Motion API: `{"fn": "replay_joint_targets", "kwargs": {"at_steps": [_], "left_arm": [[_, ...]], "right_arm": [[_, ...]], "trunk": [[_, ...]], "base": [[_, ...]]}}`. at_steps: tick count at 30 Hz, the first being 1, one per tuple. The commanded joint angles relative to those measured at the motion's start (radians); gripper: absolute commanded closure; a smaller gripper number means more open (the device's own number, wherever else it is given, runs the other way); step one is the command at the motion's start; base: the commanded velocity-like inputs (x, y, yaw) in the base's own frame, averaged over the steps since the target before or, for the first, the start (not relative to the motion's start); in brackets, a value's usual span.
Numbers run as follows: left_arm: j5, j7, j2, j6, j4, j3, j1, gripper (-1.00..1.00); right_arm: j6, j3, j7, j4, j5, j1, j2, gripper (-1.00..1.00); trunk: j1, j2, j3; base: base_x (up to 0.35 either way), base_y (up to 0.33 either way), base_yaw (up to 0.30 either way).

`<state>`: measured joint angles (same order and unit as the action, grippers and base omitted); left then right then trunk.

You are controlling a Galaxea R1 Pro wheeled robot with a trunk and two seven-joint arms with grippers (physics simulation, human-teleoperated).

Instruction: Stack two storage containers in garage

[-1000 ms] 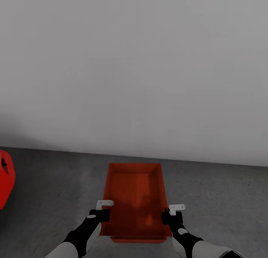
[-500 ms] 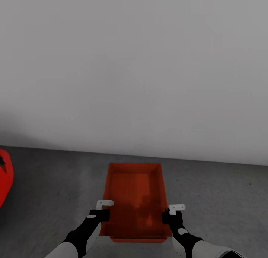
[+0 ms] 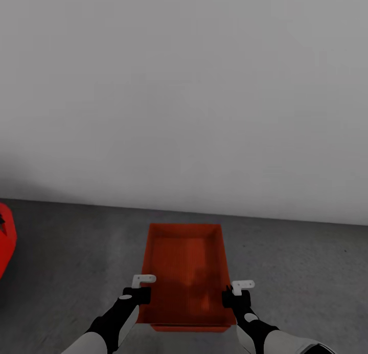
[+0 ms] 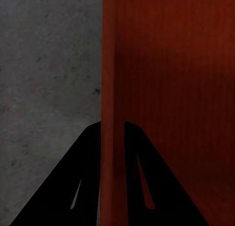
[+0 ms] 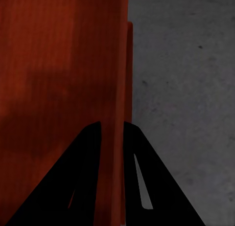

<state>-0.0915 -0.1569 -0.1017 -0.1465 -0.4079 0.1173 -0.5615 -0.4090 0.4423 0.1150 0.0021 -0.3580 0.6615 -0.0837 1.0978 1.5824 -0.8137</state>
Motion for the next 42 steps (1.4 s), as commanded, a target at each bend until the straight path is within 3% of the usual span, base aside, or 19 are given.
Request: {"fn": "replay_joint_targets", "kwargs": {"at_steps": [1, 4, 42], "left_arm": [[-0.015, -0.013, -0.014, -0.005, -0.002, 0.01, 0.0, 1.0], [-0.015, -0.013, -0.015, -0.005, -0.002, 0.01, 0.0, 1.0], [-0.014, -0.013, -0.013, -0.005, -0.003, 0.01, 0.0, 1.0]], "right_arm": [[-0.005, -0.019, 0.005, 0.001, -0.019, 0.001, -0.001, 1.0], [-0.005, -0.018, 0.005, 0.001, -0.019, 0.001, -0.001, 1.0], [-0.005, -0.019, 0.005, 0.001, -0.019, 0.001, -0.001, 1.0]], "trunk": [[0.004, 0.008, -0.004], [0.015, 0.029, -0.013], [0.015, 0.029, -0.013]], "base": [[0.0, 0.0, 0.0], [0.0, 0.0, 0.0], [0.0, -0.03, 0.0]]}}
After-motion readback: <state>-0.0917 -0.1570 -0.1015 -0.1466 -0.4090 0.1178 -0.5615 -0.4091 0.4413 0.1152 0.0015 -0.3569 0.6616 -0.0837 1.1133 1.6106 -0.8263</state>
